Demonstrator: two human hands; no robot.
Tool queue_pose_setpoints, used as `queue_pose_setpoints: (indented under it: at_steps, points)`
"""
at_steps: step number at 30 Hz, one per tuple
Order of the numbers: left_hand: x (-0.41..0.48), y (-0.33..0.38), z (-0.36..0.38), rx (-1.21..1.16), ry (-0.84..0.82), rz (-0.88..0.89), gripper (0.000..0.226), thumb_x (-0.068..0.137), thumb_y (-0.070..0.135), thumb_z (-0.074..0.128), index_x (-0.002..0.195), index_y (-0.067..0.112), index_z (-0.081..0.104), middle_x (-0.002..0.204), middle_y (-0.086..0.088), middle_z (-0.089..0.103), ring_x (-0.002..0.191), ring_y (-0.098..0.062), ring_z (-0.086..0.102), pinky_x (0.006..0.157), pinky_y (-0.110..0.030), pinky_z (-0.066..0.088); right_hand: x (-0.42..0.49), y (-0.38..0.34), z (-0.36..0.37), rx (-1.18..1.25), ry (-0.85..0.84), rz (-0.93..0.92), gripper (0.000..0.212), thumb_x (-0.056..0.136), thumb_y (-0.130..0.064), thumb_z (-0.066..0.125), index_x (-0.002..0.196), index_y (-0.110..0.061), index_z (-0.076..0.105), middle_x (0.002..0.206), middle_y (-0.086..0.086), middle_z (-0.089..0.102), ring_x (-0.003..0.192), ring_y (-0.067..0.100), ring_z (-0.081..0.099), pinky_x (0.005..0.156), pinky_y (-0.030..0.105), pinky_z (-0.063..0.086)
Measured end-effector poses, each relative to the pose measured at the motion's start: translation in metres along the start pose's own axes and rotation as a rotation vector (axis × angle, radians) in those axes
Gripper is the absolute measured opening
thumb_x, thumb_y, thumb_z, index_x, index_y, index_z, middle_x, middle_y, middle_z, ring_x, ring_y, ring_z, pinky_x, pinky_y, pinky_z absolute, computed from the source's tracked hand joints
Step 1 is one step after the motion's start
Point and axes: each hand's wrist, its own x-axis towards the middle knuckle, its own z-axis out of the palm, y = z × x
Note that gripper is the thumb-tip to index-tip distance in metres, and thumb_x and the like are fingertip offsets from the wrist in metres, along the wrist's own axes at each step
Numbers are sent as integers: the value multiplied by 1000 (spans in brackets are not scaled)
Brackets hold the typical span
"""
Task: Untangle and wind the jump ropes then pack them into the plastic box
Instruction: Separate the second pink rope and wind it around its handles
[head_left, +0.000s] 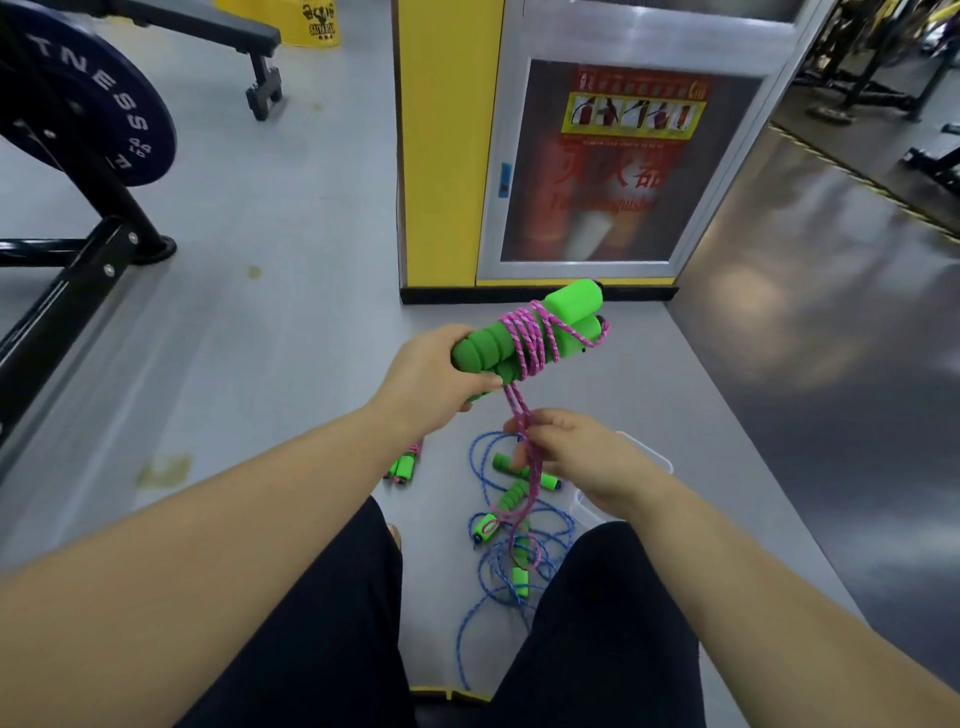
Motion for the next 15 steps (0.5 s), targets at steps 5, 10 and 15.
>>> queue_pose_setpoints:
  at_steps: [5, 10, 15]
  points:
    - [9, 1, -7, 482, 183, 354, 33, 85, 14, 65, 117, 16, 60, 91, -5, 64, 81, -25, 55, 70, -31, 43, -1, 5, 15, 366, -68, 98, 30, 101, -26, 33, 92, -9, 56, 46, -4, 33, 44, 11, 26, 44, 21, 30]
    - [21, -7, -28, 792, 141, 416, 36, 90, 9, 54, 124, 19, 56, 105, -10, 64, 95, -32, 55, 70, -32, 38, -13, -17, -2, 63, -56, -75, 35, 100, -29, 37, 77, -10, 55, 43, -8, 29, 39, 7, 18, 41, 20, 16]
    - [12, -9, -20, 969, -61, 489, 52, 89, -2, 45, 134, 25, 49, 125, 2, 59, 109, -23, 47, 78, -29, 36, -24, -63, -34, -55, -130, -186, 38, 98, -30, 40, 70, -9, 54, 38, -7, 33, 36, 7, 25, 39, 17, 23]
